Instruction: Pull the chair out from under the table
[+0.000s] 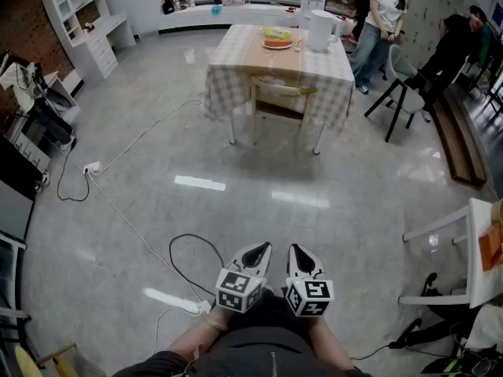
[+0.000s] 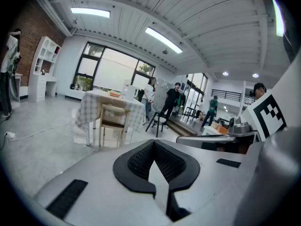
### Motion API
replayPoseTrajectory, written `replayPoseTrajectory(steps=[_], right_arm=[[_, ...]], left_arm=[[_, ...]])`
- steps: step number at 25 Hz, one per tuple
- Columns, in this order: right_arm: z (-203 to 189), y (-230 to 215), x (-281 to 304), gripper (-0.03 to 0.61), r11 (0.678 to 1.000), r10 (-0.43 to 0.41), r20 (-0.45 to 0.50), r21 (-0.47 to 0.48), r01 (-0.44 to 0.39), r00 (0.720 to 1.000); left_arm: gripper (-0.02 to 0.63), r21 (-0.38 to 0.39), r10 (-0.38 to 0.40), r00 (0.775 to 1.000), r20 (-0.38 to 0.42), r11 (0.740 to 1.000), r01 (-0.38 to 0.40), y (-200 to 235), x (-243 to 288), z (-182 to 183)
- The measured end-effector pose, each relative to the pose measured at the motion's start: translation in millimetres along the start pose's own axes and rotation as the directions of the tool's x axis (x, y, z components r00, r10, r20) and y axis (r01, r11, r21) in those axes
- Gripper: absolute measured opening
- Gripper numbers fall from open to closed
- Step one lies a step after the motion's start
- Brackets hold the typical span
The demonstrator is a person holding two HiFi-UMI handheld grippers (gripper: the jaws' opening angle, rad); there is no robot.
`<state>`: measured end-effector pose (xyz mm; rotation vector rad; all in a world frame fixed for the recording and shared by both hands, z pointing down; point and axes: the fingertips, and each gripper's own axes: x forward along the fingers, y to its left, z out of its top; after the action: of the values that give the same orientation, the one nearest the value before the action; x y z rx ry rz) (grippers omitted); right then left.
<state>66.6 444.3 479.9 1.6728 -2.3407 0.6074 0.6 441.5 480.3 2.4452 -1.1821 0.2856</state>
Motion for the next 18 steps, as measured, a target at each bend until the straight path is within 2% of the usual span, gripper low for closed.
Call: replayPoseTrajectory(steps=[9,13,18], right_arm=[[-6,-9,-9,0.013,1.000,-0.007,0.006,0.026,0.006,1.000],[4,-22,0,0.014,0.997,-0.019,0.029,0.069,0.017,0.999],[11,-29,25,0.014,0.997,-0.022,0.004,0.072,0.022,1.000]], left_arm=[[0.008,0.030,-0.021,1.000,-0.010,0.999,0.021,-8,8,-2],[0.008,0.019,-0.032,0.999,-0.009,0.999,0.032,-8,18,6],[0.008,0.009,-0.021,1.000,0.000,1.000,0.021,8,37,18]])
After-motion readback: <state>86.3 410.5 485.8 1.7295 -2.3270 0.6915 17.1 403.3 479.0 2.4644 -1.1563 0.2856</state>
